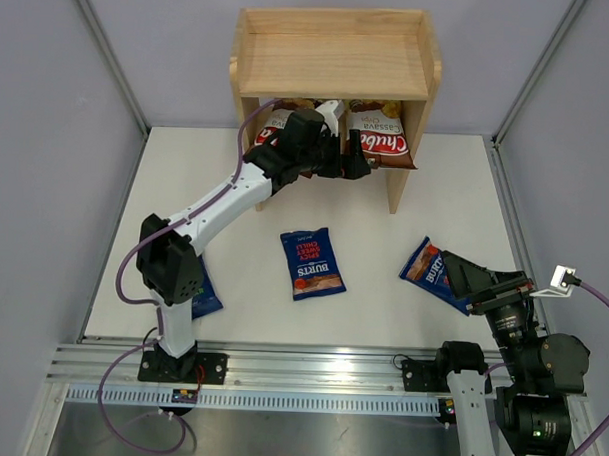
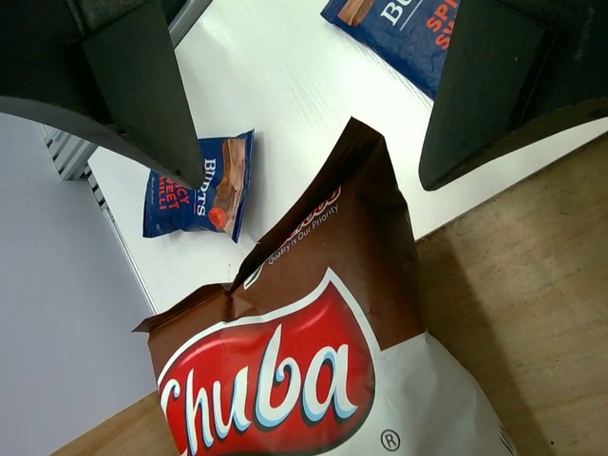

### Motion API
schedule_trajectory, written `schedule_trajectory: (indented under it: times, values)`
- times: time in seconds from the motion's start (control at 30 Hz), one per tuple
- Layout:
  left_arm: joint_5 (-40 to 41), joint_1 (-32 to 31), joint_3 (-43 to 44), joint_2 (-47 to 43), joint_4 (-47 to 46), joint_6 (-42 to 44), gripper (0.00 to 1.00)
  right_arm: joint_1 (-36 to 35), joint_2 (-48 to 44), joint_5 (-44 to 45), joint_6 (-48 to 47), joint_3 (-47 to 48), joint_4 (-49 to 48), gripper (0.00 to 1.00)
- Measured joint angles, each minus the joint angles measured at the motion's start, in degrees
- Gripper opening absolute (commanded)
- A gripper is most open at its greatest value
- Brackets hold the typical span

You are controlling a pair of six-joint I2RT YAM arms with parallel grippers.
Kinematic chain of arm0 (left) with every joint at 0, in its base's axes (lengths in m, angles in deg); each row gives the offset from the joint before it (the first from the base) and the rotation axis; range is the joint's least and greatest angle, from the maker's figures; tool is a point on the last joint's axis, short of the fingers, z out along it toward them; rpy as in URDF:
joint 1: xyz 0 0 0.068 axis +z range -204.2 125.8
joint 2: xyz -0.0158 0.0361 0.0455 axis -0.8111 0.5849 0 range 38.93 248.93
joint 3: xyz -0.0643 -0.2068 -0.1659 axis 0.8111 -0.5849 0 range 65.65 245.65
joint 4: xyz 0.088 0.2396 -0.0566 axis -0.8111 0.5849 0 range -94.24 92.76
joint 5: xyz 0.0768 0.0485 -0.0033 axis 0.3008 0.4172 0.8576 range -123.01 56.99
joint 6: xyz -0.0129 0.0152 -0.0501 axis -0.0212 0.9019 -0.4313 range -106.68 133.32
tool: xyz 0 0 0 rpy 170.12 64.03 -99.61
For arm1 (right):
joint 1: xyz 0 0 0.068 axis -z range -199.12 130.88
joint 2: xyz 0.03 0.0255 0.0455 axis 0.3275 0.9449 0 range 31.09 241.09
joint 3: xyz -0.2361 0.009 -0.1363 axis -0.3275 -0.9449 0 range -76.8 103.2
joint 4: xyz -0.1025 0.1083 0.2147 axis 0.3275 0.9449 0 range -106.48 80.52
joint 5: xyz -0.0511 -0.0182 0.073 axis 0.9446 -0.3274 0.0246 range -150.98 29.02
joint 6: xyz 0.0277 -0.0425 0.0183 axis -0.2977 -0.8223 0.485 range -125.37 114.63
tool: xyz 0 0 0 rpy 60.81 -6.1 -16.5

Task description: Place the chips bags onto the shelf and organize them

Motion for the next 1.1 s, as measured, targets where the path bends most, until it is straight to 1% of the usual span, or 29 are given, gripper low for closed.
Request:
schedule_trajectory:
  times: [0.33,0.57,0.63,0.73,0.83,0.87,1.0,1.1]
  values:
    - [0.15,-0.15,-2.89,-2.62,-1.16,0.87,0.99,0.00,0.00,-0.09,0.13,-0.09,-0.07,0.99]
    - [-0.31,-0.04,-3.39,-2.71,-1.27,4.02,0.99,0.00,-0.04,-0.79,0.42,-0.70,-1.07,0.99]
    - [-0.61,0.00,-5.46,-3.52,-3.26,5.20,0.99,0.00,-0.07,-1.09,0.57,-0.85,-1.64,0.99]
    - [-0.26,-0.79,-8.63,-6.12,-6.08,9.33,0.99,0.00,-0.07,-1.44,0.81,-1.07,-1.97,0.99]
    - [0.37,-1.68,-8.76,-8.92,-9.31,12.44,0.97,0.00,-0.07,-1.51,0.94,-1.16,-1.99,0.99]
    - [0.74,-2.03,-8.57,-10.01,-10.40,13.55,0.92,0.00,-0.07,-1.51,0.98,-1.16,-2.01,0.99]
    - [2.54,-2.36,-5.33,-11.10,-11.76,16.28,0.86,0.00,-0.07,-1.51,1.01,-1.16,-2.14,0.99]
    - [4.31,-2.38,-4.90,-11.37,-12.07,17.18,0.79,0.00,-0.07,-1.51,1.03,-1.16,-2.16,0.99]
